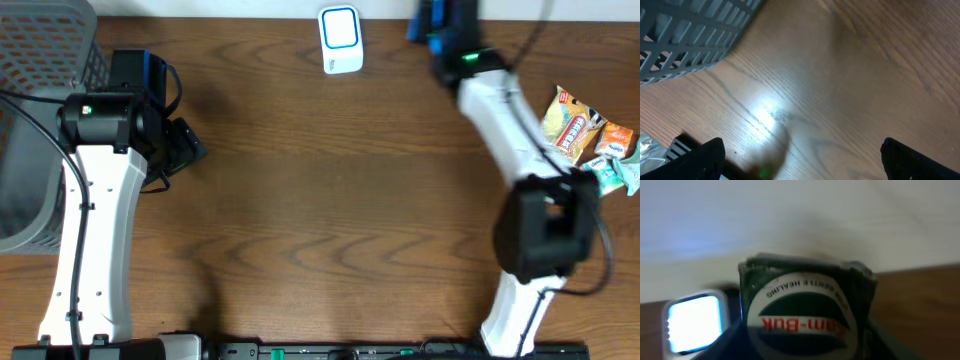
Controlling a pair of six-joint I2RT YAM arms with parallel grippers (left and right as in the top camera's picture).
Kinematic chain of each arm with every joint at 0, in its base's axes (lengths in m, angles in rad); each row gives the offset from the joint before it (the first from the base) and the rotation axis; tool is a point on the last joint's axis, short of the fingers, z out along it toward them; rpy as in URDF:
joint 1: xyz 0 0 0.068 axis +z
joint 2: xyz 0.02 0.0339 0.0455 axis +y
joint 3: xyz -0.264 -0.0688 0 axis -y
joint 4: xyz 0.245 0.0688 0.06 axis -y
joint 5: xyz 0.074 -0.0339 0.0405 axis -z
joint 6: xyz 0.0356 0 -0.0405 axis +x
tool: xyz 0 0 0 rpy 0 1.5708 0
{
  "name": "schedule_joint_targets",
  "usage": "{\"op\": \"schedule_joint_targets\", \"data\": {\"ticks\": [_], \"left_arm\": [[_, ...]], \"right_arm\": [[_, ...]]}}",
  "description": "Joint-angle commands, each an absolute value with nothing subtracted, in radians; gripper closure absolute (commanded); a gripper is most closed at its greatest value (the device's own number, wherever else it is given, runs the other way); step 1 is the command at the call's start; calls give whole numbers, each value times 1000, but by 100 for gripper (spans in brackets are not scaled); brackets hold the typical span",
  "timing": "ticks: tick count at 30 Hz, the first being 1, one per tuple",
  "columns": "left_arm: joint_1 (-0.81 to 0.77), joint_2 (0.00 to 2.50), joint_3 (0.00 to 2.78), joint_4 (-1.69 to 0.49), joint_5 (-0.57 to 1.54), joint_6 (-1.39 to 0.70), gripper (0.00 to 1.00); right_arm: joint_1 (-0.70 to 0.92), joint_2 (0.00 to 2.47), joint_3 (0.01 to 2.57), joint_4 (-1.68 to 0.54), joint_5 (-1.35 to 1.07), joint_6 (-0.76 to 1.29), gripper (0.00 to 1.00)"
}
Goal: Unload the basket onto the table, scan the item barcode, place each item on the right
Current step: 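Swing the tin right and set it beside the snack packs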
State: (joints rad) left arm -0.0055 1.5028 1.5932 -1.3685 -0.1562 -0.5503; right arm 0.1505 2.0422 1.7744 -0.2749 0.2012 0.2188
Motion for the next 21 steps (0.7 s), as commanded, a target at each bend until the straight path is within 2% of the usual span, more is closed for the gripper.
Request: {"op": "schedule_joint_targets", "data": {"ticks": [1, 4, 8, 11, 13, 17, 19, 21], "left_arm": [[-2, 1503, 1593, -1372, -166, -555, 2], [-2, 1503, 1594, -1372, -166, -555, 2], [-2, 1503, 1594, -1372, -166, -556, 2], [-2, 1503, 1593, -1372, -166, -556, 2], [-2, 1503, 1594, -1372, -166, -556, 2], [-2, 1503, 1594, -1372, -166, -555, 2], [-2, 1503, 1594, -1372, -166, -555, 2], [-2, 1503, 1594, -1372, -166, -556, 2]], "right_arm": [[69, 2011, 1774, -415, 211, 201, 65], [-4, 2008, 1774, -596, 224, 201, 65], [-88, 2021, 1768, -769, 294, 204, 71], [-142, 2027, 1767, -838, 315, 205, 71], [-177, 2027, 1767, -873, 311, 206, 67], [-217, 2027, 1767, -917, 292, 212, 47], [-229, 2027, 1766, -922, 271, 212, 1], [-230, 2027, 1766, -922, 253, 212, 1]]}}
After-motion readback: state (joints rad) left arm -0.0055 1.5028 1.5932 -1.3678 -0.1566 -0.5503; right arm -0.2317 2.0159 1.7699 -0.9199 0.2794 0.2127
